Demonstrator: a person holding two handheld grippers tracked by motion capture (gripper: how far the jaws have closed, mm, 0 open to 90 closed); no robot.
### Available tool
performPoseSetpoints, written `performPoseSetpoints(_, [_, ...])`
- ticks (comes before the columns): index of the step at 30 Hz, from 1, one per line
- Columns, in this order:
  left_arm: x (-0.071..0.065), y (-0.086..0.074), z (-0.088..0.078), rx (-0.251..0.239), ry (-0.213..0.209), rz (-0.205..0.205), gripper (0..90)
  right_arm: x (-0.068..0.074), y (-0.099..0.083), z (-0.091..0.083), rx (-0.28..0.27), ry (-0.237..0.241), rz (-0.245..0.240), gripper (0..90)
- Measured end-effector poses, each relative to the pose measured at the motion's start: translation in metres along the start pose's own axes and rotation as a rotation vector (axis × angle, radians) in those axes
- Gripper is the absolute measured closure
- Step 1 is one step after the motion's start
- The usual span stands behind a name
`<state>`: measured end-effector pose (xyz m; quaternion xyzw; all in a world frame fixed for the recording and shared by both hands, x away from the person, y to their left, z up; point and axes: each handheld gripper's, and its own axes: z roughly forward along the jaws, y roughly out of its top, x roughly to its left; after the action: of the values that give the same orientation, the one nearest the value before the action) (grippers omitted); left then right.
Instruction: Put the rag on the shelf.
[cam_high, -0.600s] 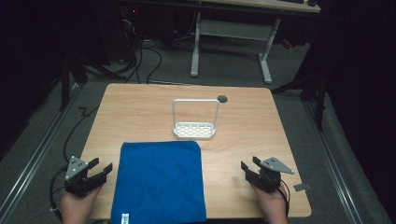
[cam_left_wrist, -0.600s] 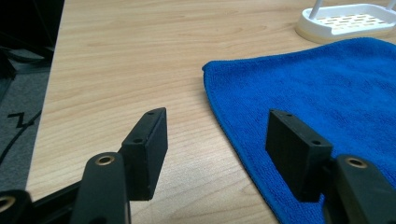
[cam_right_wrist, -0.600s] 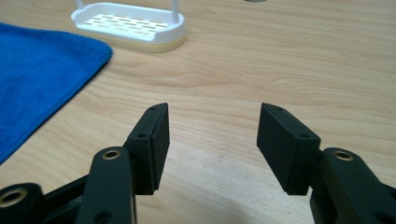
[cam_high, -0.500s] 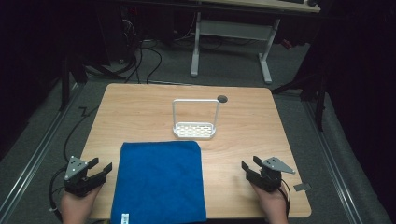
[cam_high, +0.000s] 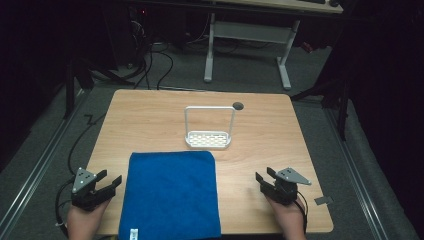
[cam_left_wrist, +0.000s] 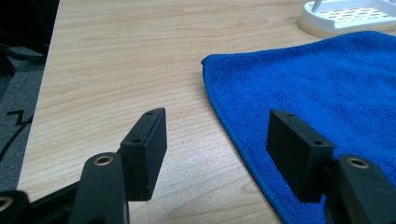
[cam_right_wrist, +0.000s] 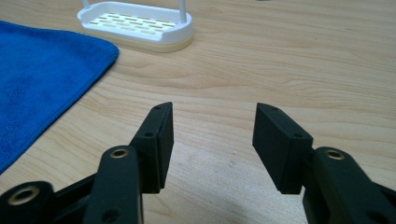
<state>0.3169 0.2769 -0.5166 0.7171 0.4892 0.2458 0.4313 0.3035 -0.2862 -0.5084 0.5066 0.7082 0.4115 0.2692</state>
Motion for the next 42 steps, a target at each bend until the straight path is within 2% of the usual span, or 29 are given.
performPoseSetpoints(6, [-0.001,0.001,0.000,-0.001,0.001,-0.006,39.9,0.000,0.001,-0.002,0.009,0.007,0.015,54.8])
performPoseSetpoints(13, [-0.004,0.005,0.007,0.006,0.003,-0.014,41.0,0.003,0.003,0.000,0.017,0.016,0.004,57.6])
performPoseSetpoints(15, [-0.004,0.009,0.011,0.011,0.000,-0.016,41.2,0.004,0.003,0.000,0.020,0.020,0.001,58.3])
performPoseSetpoints(20, [-0.005,0.021,0.028,0.039,-0.001,0.011,43.6,0.004,0.003,0.001,0.030,0.032,-0.007,59.3])
performPoseSetpoints(23, [-0.003,0.023,0.034,0.032,-0.006,-0.005,44.6,0.005,0.003,0.002,0.033,0.039,-0.007,60.3])
performPoseSetpoints(24, [-0.001,0.025,0.041,0.043,-0.003,-0.004,44.6,0.006,0.003,0.003,0.034,0.045,-0.018,60.6])
performPoseSetpoints(33, [-0.002,0.041,0.059,0.033,0.016,-0.001,45.4,0.018,0.010,0.014,0.051,0.088,-0.036,61.9])
performPoseSetpoints(35, [-0.002,0.043,0.063,0.021,0.011,-0.009,46.9,0.023,0.013,0.018,0.051,0.103,-0.034,63.2])
performPoseSetpoints(36, [0.000,0.042,0.066,0.005,0.023,-0.018,48.0,0.024,0.013,0.019,0.053,0.107,-0.039,63.6])
performPoseSetpoints(38, [0.005,0.042,0.069,-0.004,0.001,-0.058,51.8,0.028,0.015,0.021,0.063,0.110,-0.047,64.5])
performPoseSetpoints(40, [0.007,0.042,0.070,-0.010,-0.011,-0.072,53.2,0.031,0.018,0.023,0.067,0.113,-0.055,64.6])
performPoseSetpoints(42, [0.007,0.042,0.071,-0.004,-0.002,-0.068,53.9,0.033,0.019,0.024,0.074,0.112,-0.056,64.2])
